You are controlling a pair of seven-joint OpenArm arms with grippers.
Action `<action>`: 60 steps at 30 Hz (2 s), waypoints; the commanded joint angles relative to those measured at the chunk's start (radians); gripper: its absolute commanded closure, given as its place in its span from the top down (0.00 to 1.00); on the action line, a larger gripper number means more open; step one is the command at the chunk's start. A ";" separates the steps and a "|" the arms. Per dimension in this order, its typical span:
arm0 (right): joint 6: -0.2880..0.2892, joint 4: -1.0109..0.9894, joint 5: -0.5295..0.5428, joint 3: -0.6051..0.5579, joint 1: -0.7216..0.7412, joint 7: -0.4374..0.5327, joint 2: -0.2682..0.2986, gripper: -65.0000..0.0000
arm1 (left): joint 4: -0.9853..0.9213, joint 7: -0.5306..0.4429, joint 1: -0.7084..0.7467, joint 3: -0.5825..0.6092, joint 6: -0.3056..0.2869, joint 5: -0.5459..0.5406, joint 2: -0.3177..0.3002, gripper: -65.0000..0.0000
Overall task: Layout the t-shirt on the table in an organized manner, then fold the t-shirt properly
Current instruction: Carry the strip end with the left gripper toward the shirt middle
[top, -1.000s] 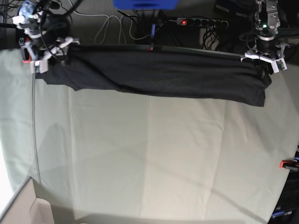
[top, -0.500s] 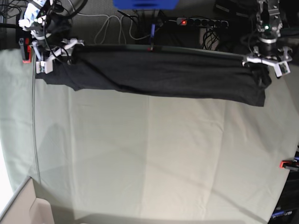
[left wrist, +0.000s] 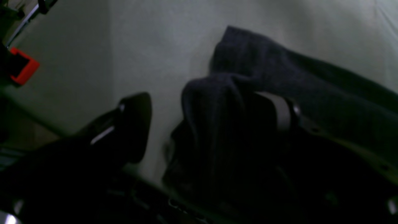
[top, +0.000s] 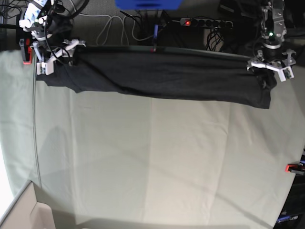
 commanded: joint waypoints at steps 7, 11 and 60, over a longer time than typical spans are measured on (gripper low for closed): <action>-0.001 0.013 0.014 0.005 0.002 0.014 0.012 0.49 | -0.073 -0.033 -0.046 -0.002 -0.003 0.002 -0.010 0.73; -0.001 0.013 0.014 0.005 0.002 0.014 0.013 0.49 | -0.112 -0.035 -0.060 0.015 -0.003 0.002 -0.009 0.72; -0.001 0.013 0.014 0.007 0.000 0.013 0.027 0.48 | 0.433 -0.035 0.152 0.543 0.002 0.431 0.150 0.00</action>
